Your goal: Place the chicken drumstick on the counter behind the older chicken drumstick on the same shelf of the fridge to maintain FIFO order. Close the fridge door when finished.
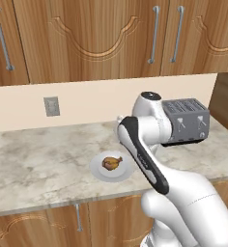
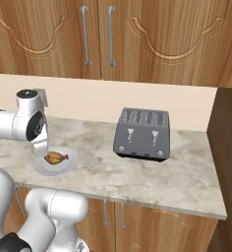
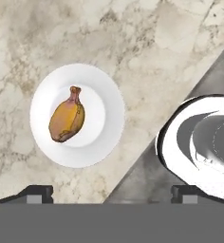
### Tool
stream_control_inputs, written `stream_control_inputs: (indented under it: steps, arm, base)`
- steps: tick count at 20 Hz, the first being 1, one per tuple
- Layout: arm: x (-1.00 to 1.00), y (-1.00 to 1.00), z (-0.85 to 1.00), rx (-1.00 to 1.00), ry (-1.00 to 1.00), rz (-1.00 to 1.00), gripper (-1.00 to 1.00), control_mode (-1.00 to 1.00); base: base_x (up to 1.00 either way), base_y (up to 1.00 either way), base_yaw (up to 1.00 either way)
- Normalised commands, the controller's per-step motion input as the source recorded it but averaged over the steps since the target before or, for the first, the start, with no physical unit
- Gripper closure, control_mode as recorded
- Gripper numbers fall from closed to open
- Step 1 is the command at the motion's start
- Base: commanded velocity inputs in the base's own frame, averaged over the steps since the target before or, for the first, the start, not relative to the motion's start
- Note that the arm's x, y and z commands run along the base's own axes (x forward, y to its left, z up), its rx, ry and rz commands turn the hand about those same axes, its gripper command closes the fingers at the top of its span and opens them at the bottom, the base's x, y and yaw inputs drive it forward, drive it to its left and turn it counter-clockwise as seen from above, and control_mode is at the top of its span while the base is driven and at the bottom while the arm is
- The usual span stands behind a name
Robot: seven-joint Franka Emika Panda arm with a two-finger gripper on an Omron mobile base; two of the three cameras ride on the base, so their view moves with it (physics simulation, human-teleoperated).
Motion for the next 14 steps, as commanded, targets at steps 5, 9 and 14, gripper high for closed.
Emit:
stream_control_inputs:
  steps: [5,9,14]
  arm:
    - [0.00,0.08,-0.14,0.13,0.00,-0.24,-1.00,-1.00]
    - [0.06,-0.10,-0.10,0.07,0.00,-0.01,-1.00,-1.00]
    - [0.26,-0.04,-0.21,0.05,0.00,0.00,-1.00,-1.00]
  base:
    - [0.00,0.00,0.00]
    - [0.00,0.00,0.00]
    - [0.00,0.00,0.00]
